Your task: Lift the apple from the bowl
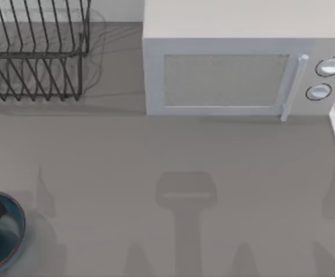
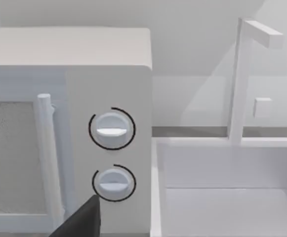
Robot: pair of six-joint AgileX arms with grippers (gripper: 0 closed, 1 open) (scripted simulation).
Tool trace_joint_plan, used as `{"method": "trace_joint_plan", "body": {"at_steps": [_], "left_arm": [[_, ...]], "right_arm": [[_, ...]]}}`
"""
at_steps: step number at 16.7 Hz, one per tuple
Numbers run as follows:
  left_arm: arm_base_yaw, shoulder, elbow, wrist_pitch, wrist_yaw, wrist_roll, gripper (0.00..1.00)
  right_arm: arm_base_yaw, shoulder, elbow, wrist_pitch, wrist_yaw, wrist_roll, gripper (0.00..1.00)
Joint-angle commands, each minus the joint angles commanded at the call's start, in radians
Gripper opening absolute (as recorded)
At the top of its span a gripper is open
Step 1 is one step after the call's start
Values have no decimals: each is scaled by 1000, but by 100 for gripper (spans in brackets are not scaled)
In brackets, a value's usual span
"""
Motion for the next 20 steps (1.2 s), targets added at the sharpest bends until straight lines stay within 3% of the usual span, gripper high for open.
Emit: {"method": "trace_joint_plan", "body": {"at_steps": [5, 9, 20], "left_arm": [[1, 13, 11, -12, 0, 1, 100], [9, 164, 132, -155, 0, 11, 100], [47, 1098, 708, -860, 0, 61, 100]], "right_arm": [[0, 0, 0, 0, 0, 0, 100], [0, 0, 0, 0, 0, 0, 100], [0, 0, 0, 0, 0, 0, 100]]}}
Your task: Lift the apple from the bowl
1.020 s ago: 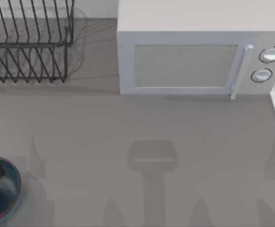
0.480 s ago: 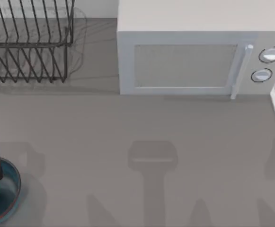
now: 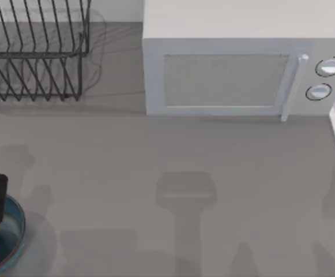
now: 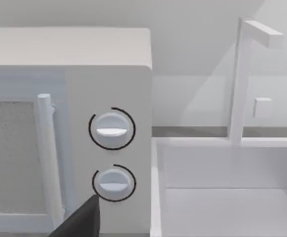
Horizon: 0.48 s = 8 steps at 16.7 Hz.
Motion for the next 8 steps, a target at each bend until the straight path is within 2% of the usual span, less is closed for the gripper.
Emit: {"method": "trace_joint_plan", "body": {"at_steps": [4, 8], "left_arm": [[10, 222, 144, -176, 0, 12, 100], [13, 281, 187, -226, 0, 16, 100]], "right_arm": [[0, 0, 0, 0, 0, 0, 100], [0, 0, 0, 0, 0, 0, 100]]}}
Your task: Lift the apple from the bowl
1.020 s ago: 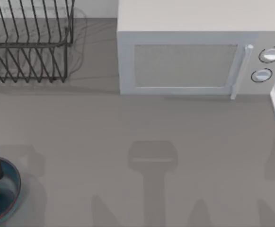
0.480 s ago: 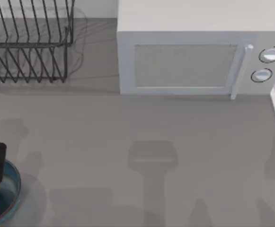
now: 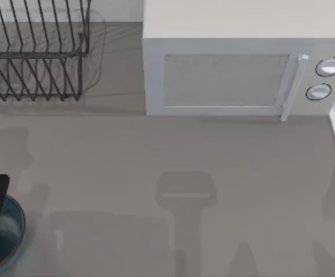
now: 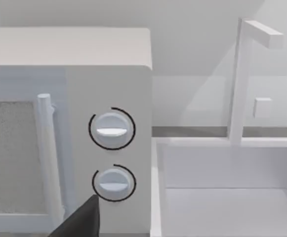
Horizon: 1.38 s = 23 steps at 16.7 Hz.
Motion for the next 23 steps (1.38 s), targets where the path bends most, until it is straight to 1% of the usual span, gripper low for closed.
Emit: {"method": "trace_joint_plan", "body": {"at_steps": [4, 6, 8, 13, 15, 17, 21, 23], "left_arm": [[-5, -2, -5, 5, 0, -1, 100], [-4, 17, -27, 40, 0, 0, 100], [-2, 54, -69, 117, 0, 1, 100], [2, 173, -208, 400, 0, 6, 100], [4, 212, -253, 475, 0, 7, 100], [4, 231, -275, 507, 0, 8, 100], [4, 232, -276, 508, 0, 8, 100], [4, 232, -276, 508, 0, 8, 85]], "right_arm": [[0, 0, 0, 0, 0, 0, 100], [0, 0, 0, 0, 0, 0, 100], [0, 0, 0, 0, 0, 0, 100], [0, 0, 0, 0, 0, 0, 100], [0, 0, 0, 0, 0, 0, 100], [0, 0, 0, 0, 0, 0, 100], [0, 0, 0, 0, 0, 0, 100], [0, 0, 0, 0, 0, 0, 100]]}}
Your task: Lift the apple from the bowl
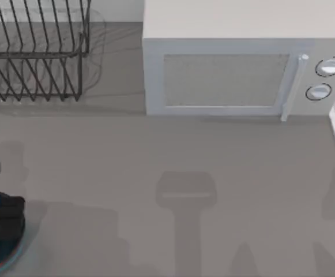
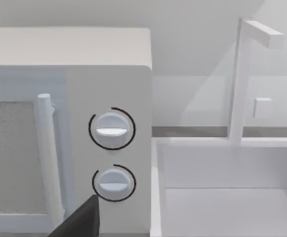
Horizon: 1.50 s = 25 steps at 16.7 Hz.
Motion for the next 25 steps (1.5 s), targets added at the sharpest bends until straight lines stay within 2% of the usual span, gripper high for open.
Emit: {"method": "trace_joint_plan", "body": {"at_steps": [11, 19, 20, 25], "left_arm": [[0, 0, 0, 0, 0, 0, 2], [0, 0, 0, 0, 0, 0, 0], [-4, -110, 57, -108, -32, -6, 0], [-6, -99, 166, -221, -32, -8, 0]], "right_arm": [[0, 0, 0, 0, 0, 0, 100], [0, 0, 0, 0, 0, 0, 100], [0, 0, 0, 0, 0, 0, 100], [0, 0, 0, 0, 0, 0, 100]]}}
